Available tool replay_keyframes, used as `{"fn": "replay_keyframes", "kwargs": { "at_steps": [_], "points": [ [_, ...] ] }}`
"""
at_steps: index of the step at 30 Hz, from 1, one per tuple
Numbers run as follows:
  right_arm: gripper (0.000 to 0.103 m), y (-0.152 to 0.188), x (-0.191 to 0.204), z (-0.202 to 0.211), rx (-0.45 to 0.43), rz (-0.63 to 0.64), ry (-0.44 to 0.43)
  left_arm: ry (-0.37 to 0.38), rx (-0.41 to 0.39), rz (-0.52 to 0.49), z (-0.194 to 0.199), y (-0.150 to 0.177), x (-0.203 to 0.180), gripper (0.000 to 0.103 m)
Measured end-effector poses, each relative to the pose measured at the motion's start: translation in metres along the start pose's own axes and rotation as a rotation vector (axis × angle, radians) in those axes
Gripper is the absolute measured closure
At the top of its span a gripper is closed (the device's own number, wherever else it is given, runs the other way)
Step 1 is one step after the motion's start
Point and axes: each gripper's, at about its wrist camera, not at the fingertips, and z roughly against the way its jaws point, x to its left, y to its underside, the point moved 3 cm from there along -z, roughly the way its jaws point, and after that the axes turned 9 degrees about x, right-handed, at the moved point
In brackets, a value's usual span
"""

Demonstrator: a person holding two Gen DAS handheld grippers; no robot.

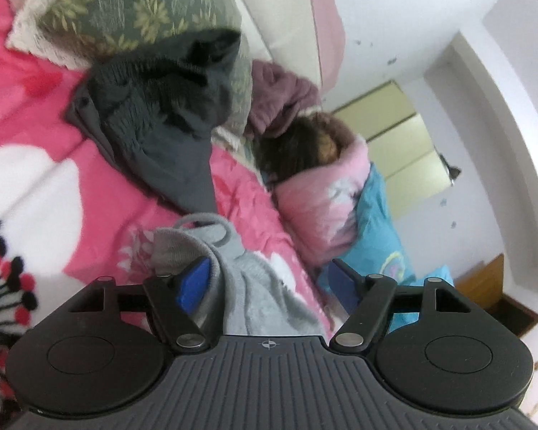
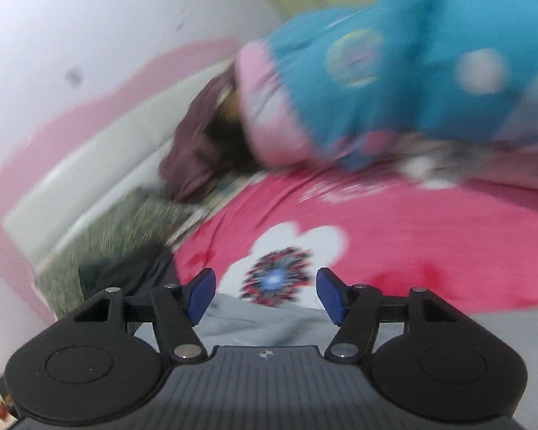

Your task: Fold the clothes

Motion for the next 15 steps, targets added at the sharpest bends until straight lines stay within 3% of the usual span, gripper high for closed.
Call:
{"fn": "replay_keyframes", "kwargs": {
  "at_steps": [5,7,11,15],
  "points": [
    [0.035,0.014,-0.066,0.145,-0.147,-0.148,0.029,0.033,-0.128,-0.05,0.031,0.005,-0.03,0.031],
    [0.031,0.025,-0.089,0.201,-0.205,-0.22,0.022,0.051,-0.122,-0.07,0.036,0.013,-0.045,0.031],
    [0.024,0.054,-0.125,0.264,-0.224,-0.34,0.038,0.119,0.008,-0.128,0.027,0.049,-0.084,0.031],
    [0.017,0.09,-0.152,0.251,-0.12,-0.435,0.045,0.153,0.255,-0.214,-0.01,0.114,-0.122,0.031]
  ]
}}
